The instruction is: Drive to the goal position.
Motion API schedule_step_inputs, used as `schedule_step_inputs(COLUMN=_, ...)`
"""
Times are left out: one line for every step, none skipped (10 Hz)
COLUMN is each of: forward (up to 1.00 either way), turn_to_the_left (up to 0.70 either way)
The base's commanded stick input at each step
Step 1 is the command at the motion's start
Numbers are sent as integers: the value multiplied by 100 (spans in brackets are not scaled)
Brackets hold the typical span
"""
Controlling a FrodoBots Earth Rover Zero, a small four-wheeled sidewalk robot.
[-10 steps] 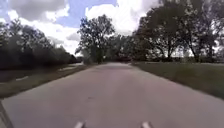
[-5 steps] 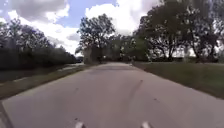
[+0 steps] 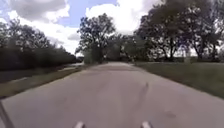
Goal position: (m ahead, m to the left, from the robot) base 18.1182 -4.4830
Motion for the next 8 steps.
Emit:
schedule_step_inputs(forward=100, turn_to_the_left=0)
schedule_step_inputs(forward=100, turn_to_the_left=0)
schedule_step_inputs(forward=100, turn_to_the_left=0)
schedule_step_inputs(forward=100, turn_to_the_left=0)
schedule_step_inputs(forward=100, turn_to_the_left=0)
schedule_step_inputs(forward=100, turn_to_the_left=0)
schedule_step_inputs(forward=100, turn_to_the_left=0)
schedule_step_inputs(forward=100, turn_to_the_left=0)
